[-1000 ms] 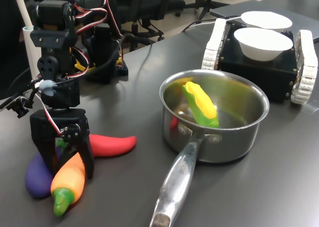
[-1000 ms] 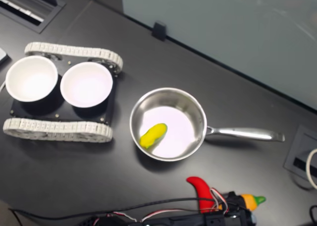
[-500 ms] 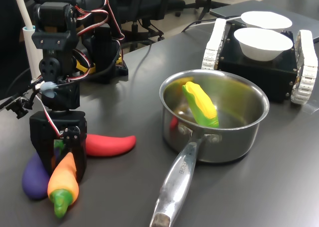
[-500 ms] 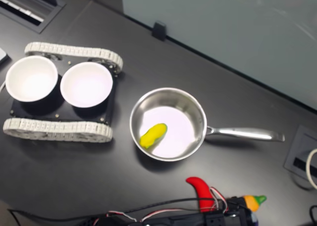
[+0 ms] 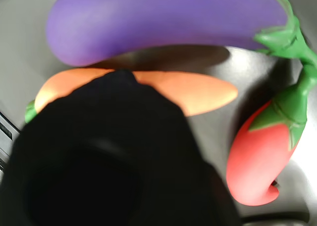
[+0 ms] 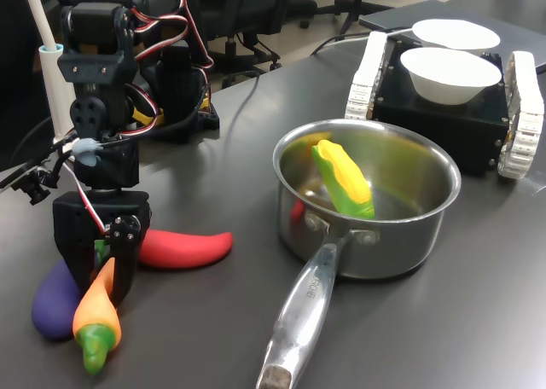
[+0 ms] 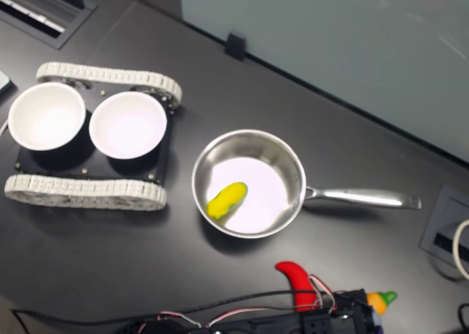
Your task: Pick up the carrot and place them in the pan
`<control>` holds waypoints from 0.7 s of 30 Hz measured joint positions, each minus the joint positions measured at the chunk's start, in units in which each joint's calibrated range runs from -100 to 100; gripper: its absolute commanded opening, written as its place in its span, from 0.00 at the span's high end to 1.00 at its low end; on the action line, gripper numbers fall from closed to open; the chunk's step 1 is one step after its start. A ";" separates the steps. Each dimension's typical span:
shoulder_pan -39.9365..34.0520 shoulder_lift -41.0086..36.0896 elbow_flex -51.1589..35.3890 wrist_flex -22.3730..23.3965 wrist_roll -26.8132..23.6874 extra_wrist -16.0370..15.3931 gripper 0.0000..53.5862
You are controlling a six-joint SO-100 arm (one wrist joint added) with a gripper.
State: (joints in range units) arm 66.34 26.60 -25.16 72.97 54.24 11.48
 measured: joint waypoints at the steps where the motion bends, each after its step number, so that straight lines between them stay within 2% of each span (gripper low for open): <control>1: 0.00 -0.08 0.00 0.00 -0.24 -0.55 0.99; 5: 0.22 -1.09 0.36 0.00 -1.76 -3.12 0.99; 14: 0.77 -7.66 7.60 -0.51 -5.52 -7.90 0.99; 21: 1.10 -11.95 7.69 4.08 -7.47 -11.11 0.99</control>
State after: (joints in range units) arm 67.44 14.65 -17.47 77.05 46.76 0.37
